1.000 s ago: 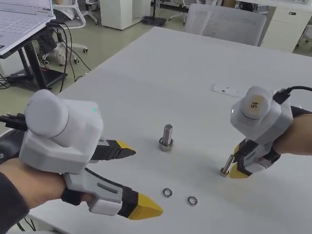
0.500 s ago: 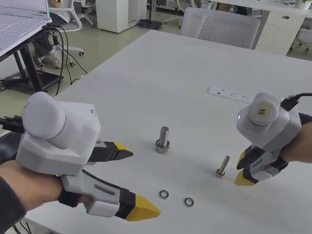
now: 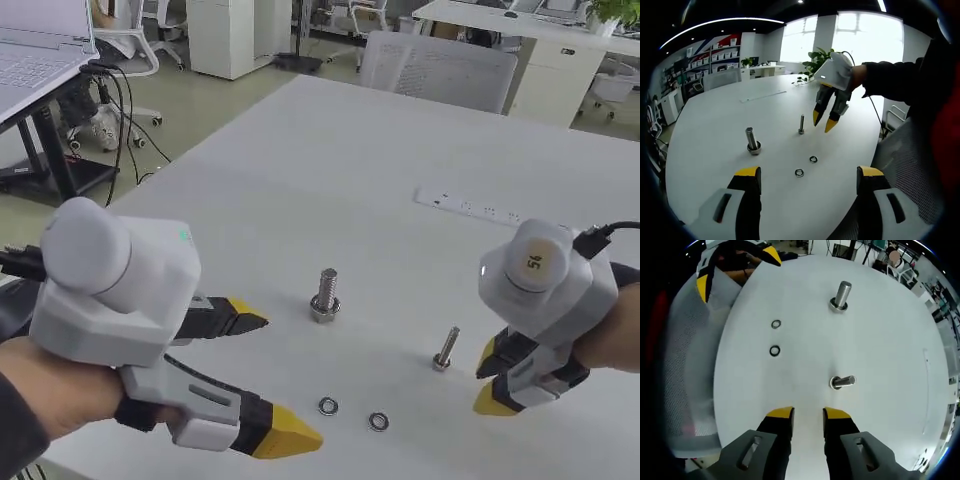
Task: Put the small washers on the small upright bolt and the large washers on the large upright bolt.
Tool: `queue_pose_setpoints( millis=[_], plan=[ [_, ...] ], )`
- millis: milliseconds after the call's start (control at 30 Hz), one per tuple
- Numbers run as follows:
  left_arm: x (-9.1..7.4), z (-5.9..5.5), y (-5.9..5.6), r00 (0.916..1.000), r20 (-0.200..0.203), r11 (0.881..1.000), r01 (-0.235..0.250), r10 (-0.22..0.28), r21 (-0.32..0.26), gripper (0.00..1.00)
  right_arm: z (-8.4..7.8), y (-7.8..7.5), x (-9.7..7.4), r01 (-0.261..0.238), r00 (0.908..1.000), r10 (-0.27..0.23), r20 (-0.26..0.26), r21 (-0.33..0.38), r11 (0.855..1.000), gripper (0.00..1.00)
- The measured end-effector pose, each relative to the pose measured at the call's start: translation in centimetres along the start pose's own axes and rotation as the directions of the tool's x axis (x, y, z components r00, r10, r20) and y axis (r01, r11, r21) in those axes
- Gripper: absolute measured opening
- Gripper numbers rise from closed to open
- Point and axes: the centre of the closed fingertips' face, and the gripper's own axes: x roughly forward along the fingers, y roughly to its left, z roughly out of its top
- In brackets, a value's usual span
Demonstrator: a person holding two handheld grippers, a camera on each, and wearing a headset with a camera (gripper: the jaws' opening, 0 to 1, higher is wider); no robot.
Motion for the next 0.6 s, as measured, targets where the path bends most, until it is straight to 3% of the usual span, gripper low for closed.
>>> queue_pose_setpoints(
  millis=[333, 600],
  plan=[
    [-0.2, 0.3, 0.1, 0.9999, 0.01, 1.0, -0.002, 0.002, 0.009, 0.78, 2.4, 3.1, 0.7, -0.032, 0.9993, 0.033, 0.016, -0.06, 0.998, 0.25],
    [-0.3, 0.4, 0.2, 0.9998, 0.021, 1.0, -0.007, 0.007, 0.013, 0.78, 5.1, 4.2, 1.4, -0.042, 0.9983, 0.046, 0.036, -0.099, 0.994, 0.24]
  ],
)
